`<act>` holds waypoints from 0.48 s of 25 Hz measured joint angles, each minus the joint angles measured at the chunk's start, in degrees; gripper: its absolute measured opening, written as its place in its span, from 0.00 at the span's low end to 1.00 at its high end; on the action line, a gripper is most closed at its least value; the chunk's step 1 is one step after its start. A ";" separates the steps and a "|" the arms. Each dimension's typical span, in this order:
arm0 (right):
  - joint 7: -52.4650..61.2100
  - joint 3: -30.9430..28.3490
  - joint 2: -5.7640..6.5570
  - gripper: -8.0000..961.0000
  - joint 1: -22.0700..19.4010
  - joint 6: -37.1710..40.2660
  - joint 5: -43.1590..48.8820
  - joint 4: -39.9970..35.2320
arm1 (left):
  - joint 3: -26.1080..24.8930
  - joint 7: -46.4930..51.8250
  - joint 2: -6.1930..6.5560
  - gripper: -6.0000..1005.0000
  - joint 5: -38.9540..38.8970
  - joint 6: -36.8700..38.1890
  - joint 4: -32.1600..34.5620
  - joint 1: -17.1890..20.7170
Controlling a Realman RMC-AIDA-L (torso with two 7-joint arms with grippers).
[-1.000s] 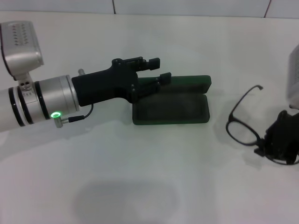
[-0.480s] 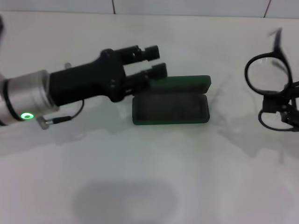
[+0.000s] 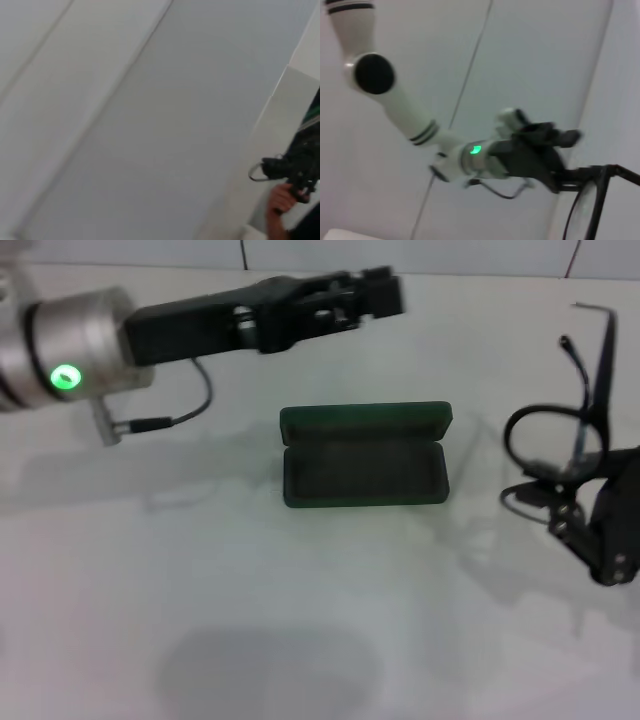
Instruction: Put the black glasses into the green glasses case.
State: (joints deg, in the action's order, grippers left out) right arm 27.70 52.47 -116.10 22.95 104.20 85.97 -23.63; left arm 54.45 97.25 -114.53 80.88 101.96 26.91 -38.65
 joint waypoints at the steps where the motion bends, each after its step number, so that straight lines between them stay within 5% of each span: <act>1: -0.72 0.81 -0.02 0.13 0.28 -0.04 -0.10 0.51 | 0.10 2.20 0.01 0.52 1.18 -0.02 -0.15 -1.33; 6: -2.25 5.84 -0.08 0.13 1.88 -2.48 -0.41 1.11 | 0.22 7.28 -1.44 0.52 9.19 -0.42 -0.42 -7.10; 12: -2.20 10.87 -0.09 0.13 3.93 -5.46 -0.52 0.99 | 0.22 8.76 -2.90 0.52 16.09 -1.38 -0.46 -9.79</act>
State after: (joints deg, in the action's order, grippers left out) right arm 25.50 63.34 -116.19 26.88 98.74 85.45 -22.64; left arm 54.67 106.01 -117.43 96.97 100.58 26.45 -48.44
